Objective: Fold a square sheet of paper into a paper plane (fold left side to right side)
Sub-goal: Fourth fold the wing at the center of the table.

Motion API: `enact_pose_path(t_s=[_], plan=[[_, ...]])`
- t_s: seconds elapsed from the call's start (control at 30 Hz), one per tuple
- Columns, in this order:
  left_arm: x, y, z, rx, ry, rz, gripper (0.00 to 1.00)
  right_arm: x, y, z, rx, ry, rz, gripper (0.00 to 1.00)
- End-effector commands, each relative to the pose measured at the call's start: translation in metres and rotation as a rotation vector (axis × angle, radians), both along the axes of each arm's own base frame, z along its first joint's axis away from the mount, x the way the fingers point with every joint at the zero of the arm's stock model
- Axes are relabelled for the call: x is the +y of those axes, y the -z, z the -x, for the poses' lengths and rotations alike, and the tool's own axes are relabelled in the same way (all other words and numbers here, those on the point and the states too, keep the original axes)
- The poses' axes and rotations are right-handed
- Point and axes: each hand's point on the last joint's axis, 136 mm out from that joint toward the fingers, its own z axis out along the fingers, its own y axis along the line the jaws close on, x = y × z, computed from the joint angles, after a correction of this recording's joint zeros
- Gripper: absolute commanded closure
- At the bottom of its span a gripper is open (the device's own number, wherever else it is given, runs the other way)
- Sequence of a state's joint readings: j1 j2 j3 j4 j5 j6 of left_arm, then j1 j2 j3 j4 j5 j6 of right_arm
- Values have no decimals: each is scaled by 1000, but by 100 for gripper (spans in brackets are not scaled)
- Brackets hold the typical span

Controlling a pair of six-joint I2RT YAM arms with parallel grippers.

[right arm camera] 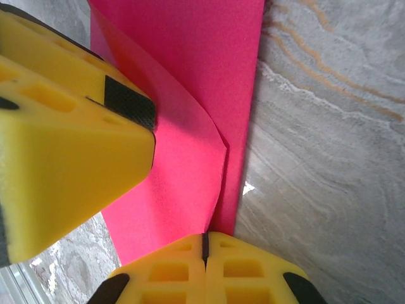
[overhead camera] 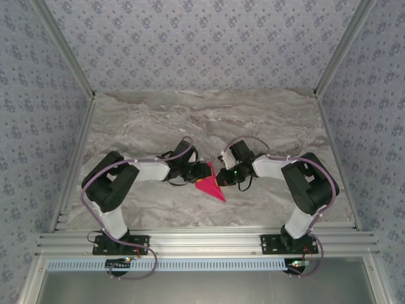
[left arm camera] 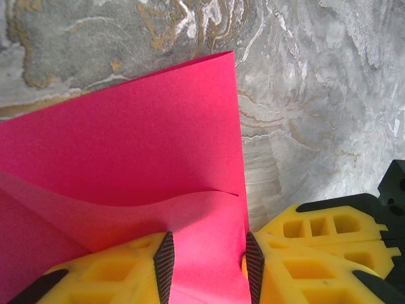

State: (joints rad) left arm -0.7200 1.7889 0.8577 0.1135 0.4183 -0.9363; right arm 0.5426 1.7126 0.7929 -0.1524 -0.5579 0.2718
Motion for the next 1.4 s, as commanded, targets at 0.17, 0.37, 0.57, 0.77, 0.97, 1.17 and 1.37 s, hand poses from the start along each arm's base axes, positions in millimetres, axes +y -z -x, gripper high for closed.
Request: enact_pose_path(t_s=[0.17,0.37,0.57,0.77,0.97,1.17,1.37], plan=[[20,20,10,38,-25,-96,63,-24,37,28,101,-3,162,100],[26,32,15,61,-33,-122,63,-12,0,10,24,20,68,90],[27,36,16,67,-38,-122,63,-23,-36,0,-56,57,54,77],[26,35,16,63,-37,-118,64,-6,-53,26,-4,4,-73,75],[25,34,16,60,-37,-116,64,11,-42,48,96,-48,-122,78],[25,33,15,58,-37,-114,64,9,-24,52,132,-54,-67,79],[25,33,15,57,-36,-114,64,-1,-8,54,143,-48,6,79]])
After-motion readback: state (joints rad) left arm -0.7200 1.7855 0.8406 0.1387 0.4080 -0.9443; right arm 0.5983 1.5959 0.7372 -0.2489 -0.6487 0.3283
